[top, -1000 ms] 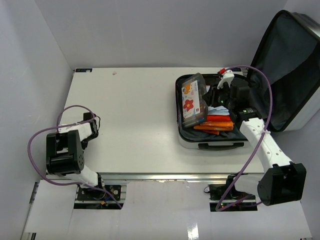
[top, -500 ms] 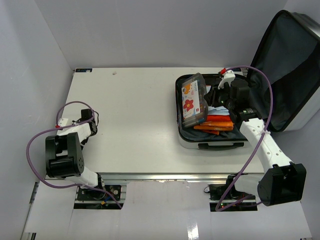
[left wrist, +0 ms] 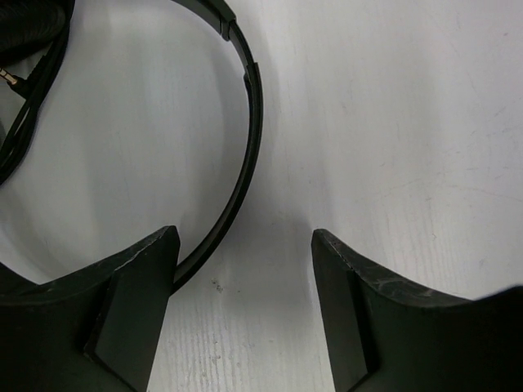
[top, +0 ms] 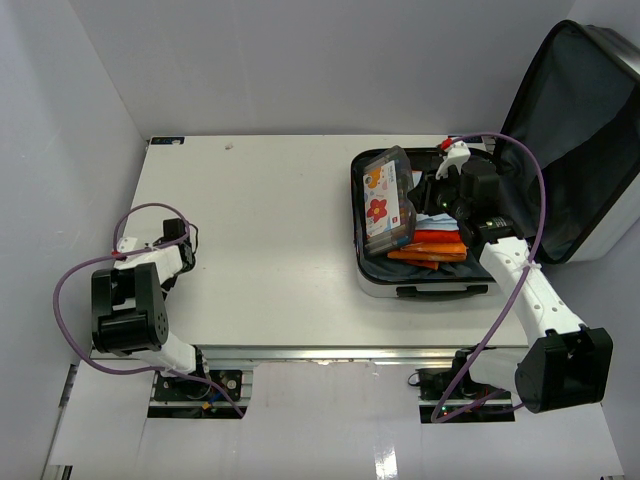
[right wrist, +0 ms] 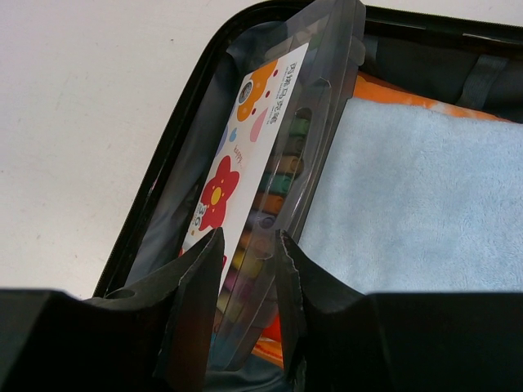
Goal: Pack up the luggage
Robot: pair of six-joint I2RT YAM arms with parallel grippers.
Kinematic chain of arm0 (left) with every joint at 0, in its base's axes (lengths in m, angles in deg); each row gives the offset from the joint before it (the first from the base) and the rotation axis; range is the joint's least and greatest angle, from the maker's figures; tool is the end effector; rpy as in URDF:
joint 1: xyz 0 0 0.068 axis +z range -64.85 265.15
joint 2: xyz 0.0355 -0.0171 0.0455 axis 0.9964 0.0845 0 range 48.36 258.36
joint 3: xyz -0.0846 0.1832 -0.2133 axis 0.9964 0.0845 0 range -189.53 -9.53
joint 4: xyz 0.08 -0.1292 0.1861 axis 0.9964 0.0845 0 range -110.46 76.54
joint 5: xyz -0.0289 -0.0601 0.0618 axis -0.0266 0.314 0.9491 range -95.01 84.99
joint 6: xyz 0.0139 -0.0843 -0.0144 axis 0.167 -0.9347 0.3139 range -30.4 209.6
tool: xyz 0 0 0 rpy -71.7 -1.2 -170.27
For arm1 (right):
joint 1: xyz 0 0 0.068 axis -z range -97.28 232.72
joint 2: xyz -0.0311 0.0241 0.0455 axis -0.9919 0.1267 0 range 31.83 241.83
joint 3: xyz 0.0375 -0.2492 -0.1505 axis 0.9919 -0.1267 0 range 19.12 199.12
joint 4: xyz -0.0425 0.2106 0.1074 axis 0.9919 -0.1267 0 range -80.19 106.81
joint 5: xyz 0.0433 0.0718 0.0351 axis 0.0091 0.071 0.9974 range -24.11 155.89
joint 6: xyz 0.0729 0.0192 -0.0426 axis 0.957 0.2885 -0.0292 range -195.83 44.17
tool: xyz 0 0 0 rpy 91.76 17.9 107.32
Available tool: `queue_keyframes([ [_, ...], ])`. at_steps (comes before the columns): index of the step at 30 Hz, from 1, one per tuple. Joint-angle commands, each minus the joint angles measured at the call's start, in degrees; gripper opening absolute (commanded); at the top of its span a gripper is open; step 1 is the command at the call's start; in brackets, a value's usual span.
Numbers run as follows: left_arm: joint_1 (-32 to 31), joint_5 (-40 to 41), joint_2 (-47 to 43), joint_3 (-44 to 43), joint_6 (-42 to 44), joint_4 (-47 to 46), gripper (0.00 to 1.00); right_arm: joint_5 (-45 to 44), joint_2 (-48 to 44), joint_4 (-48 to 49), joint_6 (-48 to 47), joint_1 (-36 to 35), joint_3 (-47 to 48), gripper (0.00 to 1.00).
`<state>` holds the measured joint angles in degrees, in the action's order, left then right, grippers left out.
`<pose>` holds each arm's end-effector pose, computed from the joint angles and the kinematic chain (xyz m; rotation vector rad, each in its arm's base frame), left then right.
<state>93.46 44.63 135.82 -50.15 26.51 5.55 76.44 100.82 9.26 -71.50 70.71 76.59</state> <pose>0.2287 0.0924 0.1596 -1.5167 1.8276 0.8086 0.2791 0.0738 0.3456 -0.2532 1.8980 0.3682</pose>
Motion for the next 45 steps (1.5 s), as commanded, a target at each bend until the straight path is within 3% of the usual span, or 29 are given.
queue_keyframes([
  [1,0.6,0.7,2.1,-0.1,-2.3,2.8,0.75,0.7,-0.3,1.6,0.1,0.1,-0.1,0.38],
  [4,0.6,-0.5,2.4,0.0,-2.7,2.9,0.73,0.5,-0.6,1.7,0.1,0.1,-0.3,0.38],
  [9,0.6,-1.6,3.1,0.2,-2.6,2.7,0.61,0.2,-0.9,1.7,0.0,0.0,-0.3,0.39],
  [16,0.6,-3.8,2.9,0.3,0.1,-0.1,0.20,-0.4,-0.8,1.7,0.1,0.1,-0.5,0.39],
  [18,0.2,-4.7,3.0,0.2,1.2,-1.2,0.02,-0.4,-0.8,1.6,0.1,0.1,-0.5,0.39],
  [23,-4.1,-3.8,3.3,-1.4,3.1,-2.0,0.00,-0.8,-1.6,1.6,0.2,0.1,-0.4,0.39],
  [28,-12.9,-0.6,-0.2,-3.3,5.9,-3.7,0.00,-1.6,-2.4,1.1,0.6,0.1,-0.5,0.40],
  [33,-20.1,-10.0,-3.7,-6.2,17.0,-14.1,0.00,-3.3,-3.5,0.1,1.7,0.0,-0.3,0.40],
  [39,-26.4,-19.3,-7.9,-5.9,23.7,-24.6,0.00,-1.4,-6.0,-0.2,3.5,0.1,-0.7,0.42],
  [45,-27.9,-39.8,-14.1,1.1,29.6,-42.3,0.00,4.5,-7.2,3.6,6.9,-0.1,-2.4,0.51],
])
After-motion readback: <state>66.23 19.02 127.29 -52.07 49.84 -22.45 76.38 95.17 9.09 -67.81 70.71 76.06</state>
